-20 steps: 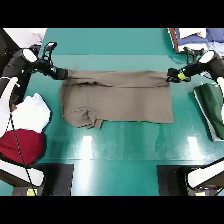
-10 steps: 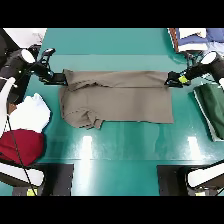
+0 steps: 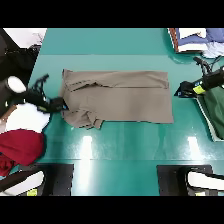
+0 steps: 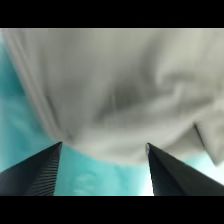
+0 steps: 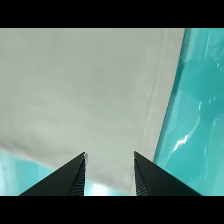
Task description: Fold the shirts.
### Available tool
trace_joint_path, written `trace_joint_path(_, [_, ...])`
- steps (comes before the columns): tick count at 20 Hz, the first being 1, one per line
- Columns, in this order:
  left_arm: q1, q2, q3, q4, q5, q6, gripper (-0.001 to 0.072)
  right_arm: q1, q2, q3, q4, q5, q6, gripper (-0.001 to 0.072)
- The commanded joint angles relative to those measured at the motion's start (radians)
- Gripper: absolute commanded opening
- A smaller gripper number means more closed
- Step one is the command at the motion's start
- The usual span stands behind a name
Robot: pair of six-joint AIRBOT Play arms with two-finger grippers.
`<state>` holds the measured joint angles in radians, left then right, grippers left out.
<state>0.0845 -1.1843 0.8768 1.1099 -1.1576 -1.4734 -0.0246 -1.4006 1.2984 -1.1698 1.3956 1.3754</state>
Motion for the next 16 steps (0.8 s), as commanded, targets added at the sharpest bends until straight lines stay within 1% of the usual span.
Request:
trace_joint_path(1, [0.001,0.151,-0.296,-0.175,0.101,-0.020,0.0622,-0.002,0.101,-0.117,0.001,-0.042,-0.016,0.0350])
trace_joint_path(4, [0.001,0.167,-0.374,-0.268,0.175,-0.018,0.0622,-0.002,0.136,-0.138,0.000,-0.042,-0.016,0.0345])
trace_joint_path(6, [-0.021,0.167,-0.391,-0.280,0.223,-0.017,0.0622,-0.002,0.153,-0.138,0.000,-0.044,-0.016,0.0344])
trace_joint_path(8, [-0.072,0.164,-0.398,-0.281,0.277,-0.021,0.0622,-0.002,0.164,-0.138,0.000,-0.058,-0.016,0.0344])
trace_joint_path(11, [-0.145,0.163,-0.396,-0.280,0.369,-0.081,0.0616,-0.002,0.170,-0.137,0.001,-0.056,-0.016,0.0344])
trace_joint_path(12, [-0.145,0.163,-0.396,-0.280,0.377,-0.101,0.0444,-0.003,0.170,-0.137,-0.001,-0.047,-0.016,0.0344])
trace_joint_path(13, [-0.145,0.163,-0.395,-0.280,0.377,-0.097,0.0226,-0.009,0.170,-0.137,-0.001,-0.034,-0.016,0.0344])
trace_joint_path(14, [-0.145,0.163,-0.393,-0.280,0.372,-0.098,0.0043,-0.021,0.170,-0.138,-0.001,-0.012,-0.016,0.0344])
trace_joint_path(15, [-0.145,0.163,-0.387,-0.279,0.361,-0.098,0.0026,-0.031,0.170,-0.145,-0.001,0.007,-0.017,0.0344])
trace_joint_path(16, [-0.145,0.163,-0.369,-0.272,0.344,-0.097,0.0025,-0.050,0.170,-0.160,-0.001,0.026,-0.018,0.0344])
